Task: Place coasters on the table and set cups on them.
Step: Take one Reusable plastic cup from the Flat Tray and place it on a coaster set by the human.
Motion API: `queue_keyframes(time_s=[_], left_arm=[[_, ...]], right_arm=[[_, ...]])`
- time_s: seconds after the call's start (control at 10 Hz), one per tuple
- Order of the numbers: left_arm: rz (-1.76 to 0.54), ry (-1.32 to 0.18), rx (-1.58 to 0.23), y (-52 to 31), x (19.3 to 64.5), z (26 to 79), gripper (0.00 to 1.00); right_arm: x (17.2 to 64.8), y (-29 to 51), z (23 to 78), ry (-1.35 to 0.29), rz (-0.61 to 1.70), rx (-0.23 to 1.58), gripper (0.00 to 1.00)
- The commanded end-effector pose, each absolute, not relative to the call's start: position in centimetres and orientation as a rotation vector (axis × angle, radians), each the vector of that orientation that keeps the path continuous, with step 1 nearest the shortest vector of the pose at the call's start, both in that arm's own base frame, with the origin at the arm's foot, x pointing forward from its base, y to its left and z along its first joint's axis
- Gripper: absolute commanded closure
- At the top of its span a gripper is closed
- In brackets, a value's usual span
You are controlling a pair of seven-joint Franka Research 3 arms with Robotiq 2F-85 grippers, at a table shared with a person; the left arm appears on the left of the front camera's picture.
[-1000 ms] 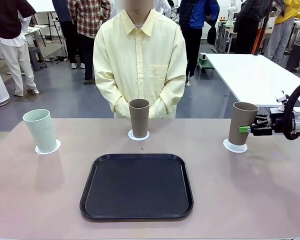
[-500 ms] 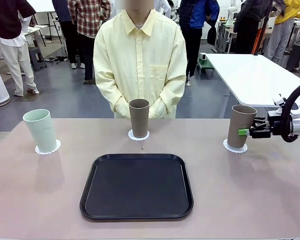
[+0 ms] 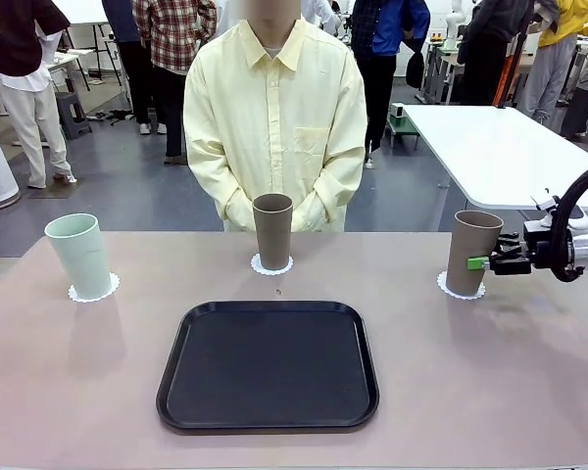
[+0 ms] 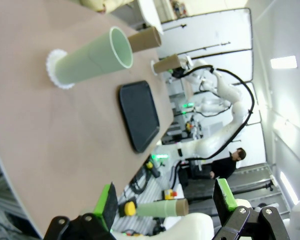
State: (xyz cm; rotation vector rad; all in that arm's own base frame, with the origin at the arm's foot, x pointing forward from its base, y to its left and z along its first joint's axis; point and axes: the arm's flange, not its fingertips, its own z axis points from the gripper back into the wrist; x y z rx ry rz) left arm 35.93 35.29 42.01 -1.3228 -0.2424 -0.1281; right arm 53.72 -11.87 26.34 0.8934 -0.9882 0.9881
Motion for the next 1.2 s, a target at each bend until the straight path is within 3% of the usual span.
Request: queue_keyframes(time_s=[0.0, 0.4, 1.1], left_arm=[[-0.114, -0.234, -1.313, 35.3, 35.9, 42.1, 0.0], [-0.114, -0.234, -1.313, 35.3, 35.9, 42.1, 0.0], [-0.114, -0.234, -1.313, 35.3, 35.9, 42.1, 0.0]], right_arm=[[53.9, -12.3, 25.9, -0.963, 1.035, 0.904, 0.0], [53.4, -12.4, 26.3, -0.875, 1.061, 0.889, 0.0], [50.7, -13.7, 28.2, -0.548, 1.067, 0.785, 0.0]])
